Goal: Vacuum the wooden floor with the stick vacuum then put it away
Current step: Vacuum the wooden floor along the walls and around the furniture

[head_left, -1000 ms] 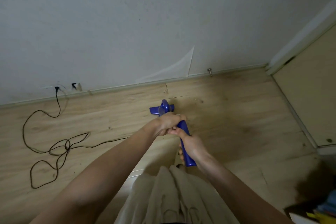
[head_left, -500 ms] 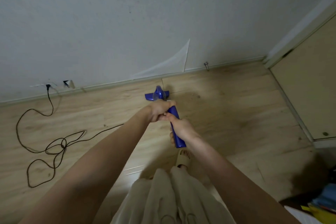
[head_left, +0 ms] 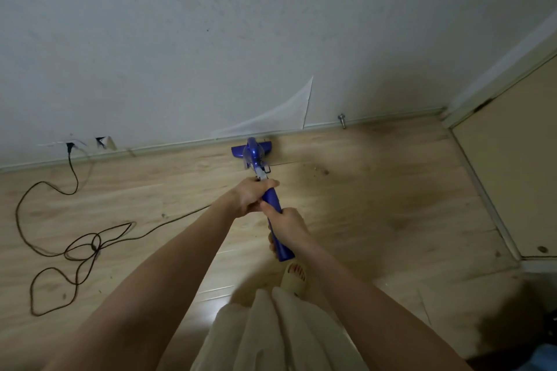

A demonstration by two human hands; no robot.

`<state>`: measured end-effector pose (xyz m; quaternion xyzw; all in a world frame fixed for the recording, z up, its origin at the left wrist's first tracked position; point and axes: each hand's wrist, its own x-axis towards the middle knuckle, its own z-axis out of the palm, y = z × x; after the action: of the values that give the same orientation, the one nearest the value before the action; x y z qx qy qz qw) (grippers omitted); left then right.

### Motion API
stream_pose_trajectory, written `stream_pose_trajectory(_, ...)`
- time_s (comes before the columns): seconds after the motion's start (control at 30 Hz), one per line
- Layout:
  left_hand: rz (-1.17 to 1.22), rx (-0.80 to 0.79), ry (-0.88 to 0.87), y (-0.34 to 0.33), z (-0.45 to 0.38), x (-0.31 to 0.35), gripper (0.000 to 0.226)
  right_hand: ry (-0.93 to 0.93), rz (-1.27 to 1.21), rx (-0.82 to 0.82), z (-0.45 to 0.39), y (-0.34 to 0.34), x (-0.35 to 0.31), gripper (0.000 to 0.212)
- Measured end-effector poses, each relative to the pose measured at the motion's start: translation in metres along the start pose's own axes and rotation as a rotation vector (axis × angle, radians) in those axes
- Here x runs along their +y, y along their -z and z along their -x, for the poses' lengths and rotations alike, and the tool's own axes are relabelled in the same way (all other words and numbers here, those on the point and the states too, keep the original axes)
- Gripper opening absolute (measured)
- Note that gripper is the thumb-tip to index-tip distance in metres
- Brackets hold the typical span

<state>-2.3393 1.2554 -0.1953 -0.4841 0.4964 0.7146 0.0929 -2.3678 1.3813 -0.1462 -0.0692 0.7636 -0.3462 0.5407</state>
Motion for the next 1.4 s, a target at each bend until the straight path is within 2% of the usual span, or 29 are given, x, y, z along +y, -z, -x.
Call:
stream_pose_trajectory(0.27,-0.008,0.020,-0.021,0.003,-0.017,0.033,0.021,-0.002,-0.053,-0.088,-0.029,0.016,-0.028,0.037)
stream_pose_trajectory(0.5,-0.014,0.009,-0.011,0.006,-0.015,0.032,0.027,-0.020,-0.082,-0.140,-0.029,0.018,-0.030,0.036)
stream_pose_trajectory(0.73,0.023,0.006,0.016,-0.043,0.000,0.013,0.022,-0.029,0.158,-0.034,0.003,0.054,-0.003,0.037)
stream_pose_trajectory(0.9,0.023,-0.029,0.001,-0.067,0.024,0.002,0.017,-0.005,0.221,0.036,0.045,0.071,0.008,0.043)
stream_pose_trajectory(1.17,-0.055,-0.143,0.065,-0.050,0.069,-0.041,0.017,-0.070,0.059,0.086,0.093,0.020,0.049,0.043)
stream_pose_trajectory(1.4,-0.143,-0.150,0.078,-0.030,0.071,-0.068,0.020,-0.047,-0.053,0.133,0.095,-0.023,0.074,0.045)
